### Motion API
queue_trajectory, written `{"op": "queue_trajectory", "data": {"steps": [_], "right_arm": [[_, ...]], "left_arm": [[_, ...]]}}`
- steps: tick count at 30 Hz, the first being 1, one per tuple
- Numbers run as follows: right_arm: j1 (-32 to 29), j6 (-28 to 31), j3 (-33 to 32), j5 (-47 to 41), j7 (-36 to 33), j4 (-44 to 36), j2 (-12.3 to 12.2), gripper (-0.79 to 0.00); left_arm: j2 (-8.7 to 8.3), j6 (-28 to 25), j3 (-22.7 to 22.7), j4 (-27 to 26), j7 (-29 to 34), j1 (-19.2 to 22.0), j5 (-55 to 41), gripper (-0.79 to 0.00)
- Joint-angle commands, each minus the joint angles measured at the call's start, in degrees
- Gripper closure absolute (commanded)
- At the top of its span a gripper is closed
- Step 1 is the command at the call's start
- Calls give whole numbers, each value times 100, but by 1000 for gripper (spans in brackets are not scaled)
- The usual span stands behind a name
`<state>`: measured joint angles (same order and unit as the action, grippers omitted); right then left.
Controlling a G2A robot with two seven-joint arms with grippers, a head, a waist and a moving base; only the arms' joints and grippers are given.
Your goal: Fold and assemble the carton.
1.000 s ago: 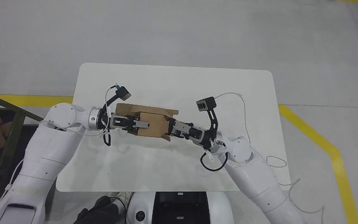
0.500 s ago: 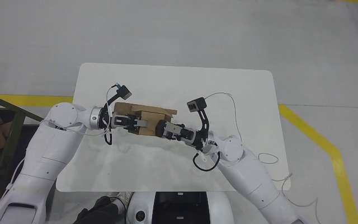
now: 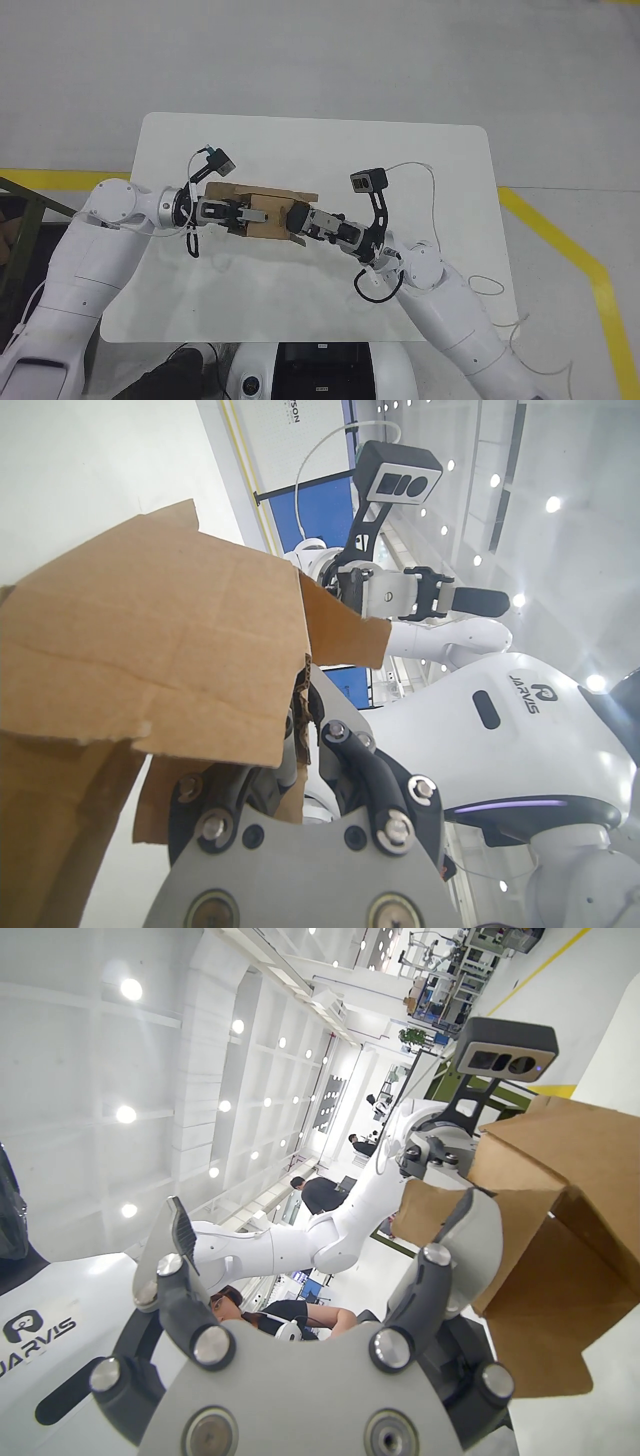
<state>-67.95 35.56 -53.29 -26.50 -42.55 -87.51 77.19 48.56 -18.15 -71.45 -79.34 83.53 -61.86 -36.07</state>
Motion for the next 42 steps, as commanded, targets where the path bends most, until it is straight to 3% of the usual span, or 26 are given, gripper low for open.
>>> {"op": "queue_trajectory", "data": {"steps": [1,8,16,28,42], "right_arm": [[-66,-18,-123,-42,-88,-73,-34,-785],[-193,-323,-372,-209,-552,-150,-131,-785],[-51,-273,-366,-476,-769,-14,-122,-785],[-65,-196,-331,-666,-835,-53,-109,-785],[-146,110,-423,-543,-672,-31,-113,-785]], "left_arm": [[11,139,23,116,66,74,-109,0],[88,870,194,585,448,537,-688,0],[172,1627,862,728,448,1088,-1039,0],[266,1312,1430,1323,448,1688,-1026,0],[302,1220,1491,1517,448,1759,-1049,0]]}}
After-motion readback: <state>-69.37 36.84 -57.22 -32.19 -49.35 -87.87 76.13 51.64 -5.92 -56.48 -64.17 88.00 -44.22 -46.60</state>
